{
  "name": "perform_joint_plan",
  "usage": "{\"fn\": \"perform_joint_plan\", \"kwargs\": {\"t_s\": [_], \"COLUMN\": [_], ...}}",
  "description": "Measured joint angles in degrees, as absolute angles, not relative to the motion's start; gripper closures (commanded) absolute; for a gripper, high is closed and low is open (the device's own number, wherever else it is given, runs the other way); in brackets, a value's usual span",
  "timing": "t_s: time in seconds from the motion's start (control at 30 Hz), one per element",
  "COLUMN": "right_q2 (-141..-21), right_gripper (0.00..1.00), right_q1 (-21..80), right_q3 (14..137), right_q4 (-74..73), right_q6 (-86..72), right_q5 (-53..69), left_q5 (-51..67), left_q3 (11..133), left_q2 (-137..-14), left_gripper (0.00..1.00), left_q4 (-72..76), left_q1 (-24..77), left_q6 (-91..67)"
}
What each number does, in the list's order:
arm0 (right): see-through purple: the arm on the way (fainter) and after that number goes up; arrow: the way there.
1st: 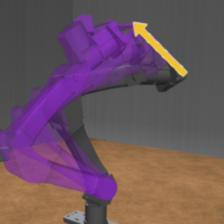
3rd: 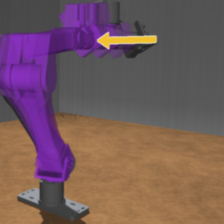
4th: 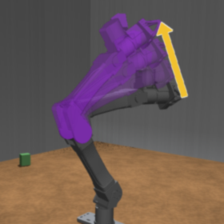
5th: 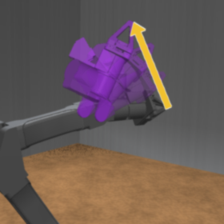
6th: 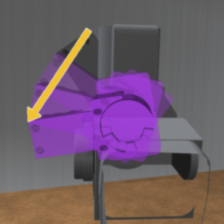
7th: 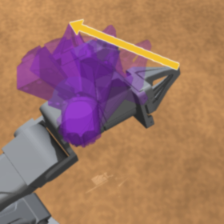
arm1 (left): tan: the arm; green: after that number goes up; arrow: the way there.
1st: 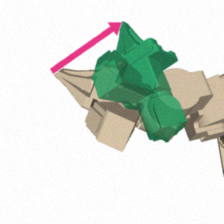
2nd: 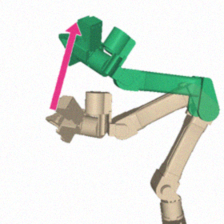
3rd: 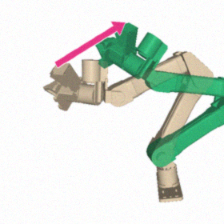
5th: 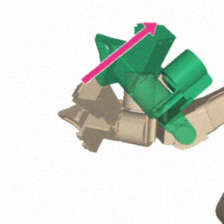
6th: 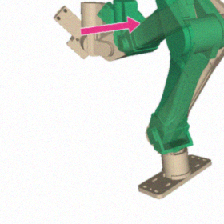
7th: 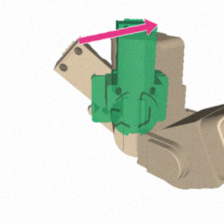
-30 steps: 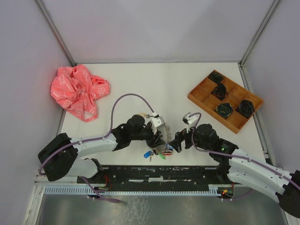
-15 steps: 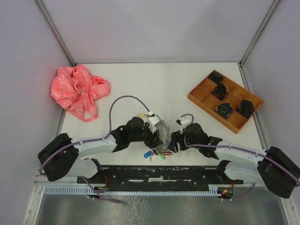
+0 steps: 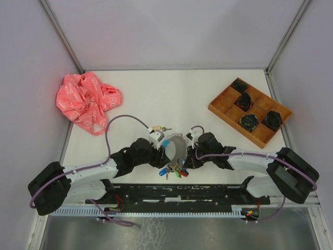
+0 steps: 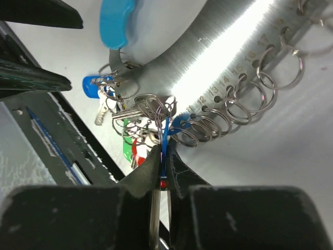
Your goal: Put the keys on the keyring
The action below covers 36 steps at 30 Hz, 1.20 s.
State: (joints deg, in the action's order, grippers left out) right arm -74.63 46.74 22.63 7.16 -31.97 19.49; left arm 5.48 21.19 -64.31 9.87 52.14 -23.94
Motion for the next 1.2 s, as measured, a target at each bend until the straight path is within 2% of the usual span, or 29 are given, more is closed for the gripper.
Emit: {"fn": "perform_joint_plan", "kwargs": {"t_s": [0.1,0.43,0.6,0.9,1.2], "right_q2": [-76.7,-80.5,-81.8,-79.0,-78.7], "right_gripper": [0.97,0.99,0.99,0.97,0.97], "right_q1": [46.7,46.7,46.7,46.7,46.7], "right_q3": [25.4,36.7,40.1,49.2,55.8], "right_q4": [6.7,2.7,-1.9,-18.5,-33.7], "right_q6": [-32.9,-34.6,-34.9,-30.0,-21.2], "right_q5": [22.4,24.7,23.6,19.4,16.3], "left_q5": [3.0,-0.4,0.3,6.5,15.2], "left_q3": [19.5,15.4,15.4,15.3,11.8], "left_q2": [-61.4,-59.6,-60.7,-53.7,-50.8], "left_gripper": [0.45,0.50,0.46,0.42,0.36], "left_q4": [8.8,10.3,12.7,15.2,27.9], "left_q1": [51.7,45.9,42.2,41.5,44.1], "left_q6": [-26.8,-31.9,-31.4,-22.3,-9.8]}}
